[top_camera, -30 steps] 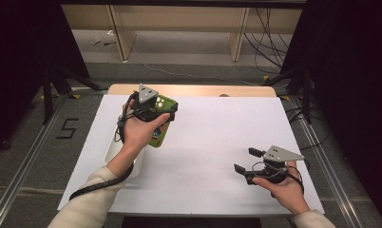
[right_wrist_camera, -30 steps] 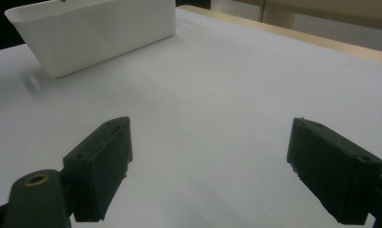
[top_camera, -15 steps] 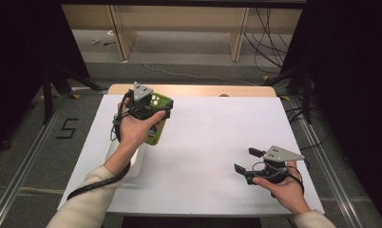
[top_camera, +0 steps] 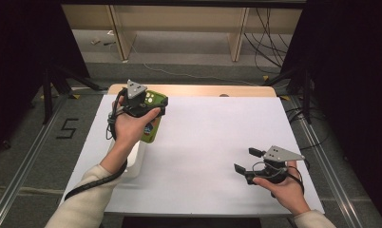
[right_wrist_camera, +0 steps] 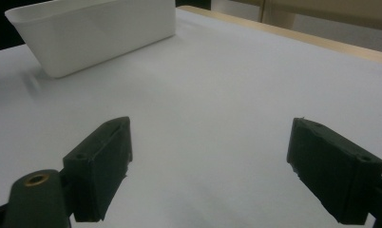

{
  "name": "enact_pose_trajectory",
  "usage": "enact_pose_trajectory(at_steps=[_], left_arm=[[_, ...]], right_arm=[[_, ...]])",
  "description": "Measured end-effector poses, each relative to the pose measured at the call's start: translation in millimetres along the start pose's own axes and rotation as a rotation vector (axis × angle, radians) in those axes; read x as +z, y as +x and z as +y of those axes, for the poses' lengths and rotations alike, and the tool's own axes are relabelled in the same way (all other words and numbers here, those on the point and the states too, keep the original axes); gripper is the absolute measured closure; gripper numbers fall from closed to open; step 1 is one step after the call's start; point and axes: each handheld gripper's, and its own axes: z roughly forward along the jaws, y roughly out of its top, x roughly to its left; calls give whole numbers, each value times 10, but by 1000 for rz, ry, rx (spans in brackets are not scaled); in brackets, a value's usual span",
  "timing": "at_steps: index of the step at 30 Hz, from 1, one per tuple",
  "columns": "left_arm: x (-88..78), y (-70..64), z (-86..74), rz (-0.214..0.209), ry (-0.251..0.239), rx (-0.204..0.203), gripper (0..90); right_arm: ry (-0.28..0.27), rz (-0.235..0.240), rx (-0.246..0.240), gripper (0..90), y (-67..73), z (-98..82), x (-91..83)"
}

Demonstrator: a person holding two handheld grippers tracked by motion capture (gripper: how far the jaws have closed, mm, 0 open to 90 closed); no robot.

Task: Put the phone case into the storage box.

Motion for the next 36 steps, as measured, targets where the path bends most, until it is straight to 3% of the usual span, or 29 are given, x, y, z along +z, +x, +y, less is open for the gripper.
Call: enact_pose_trajectory(at_steps=[36], left_arm=[[-32,286,24,81,-8,-38,168]], right_arm=[[-17,-5,1,163,-4,11,-15]])
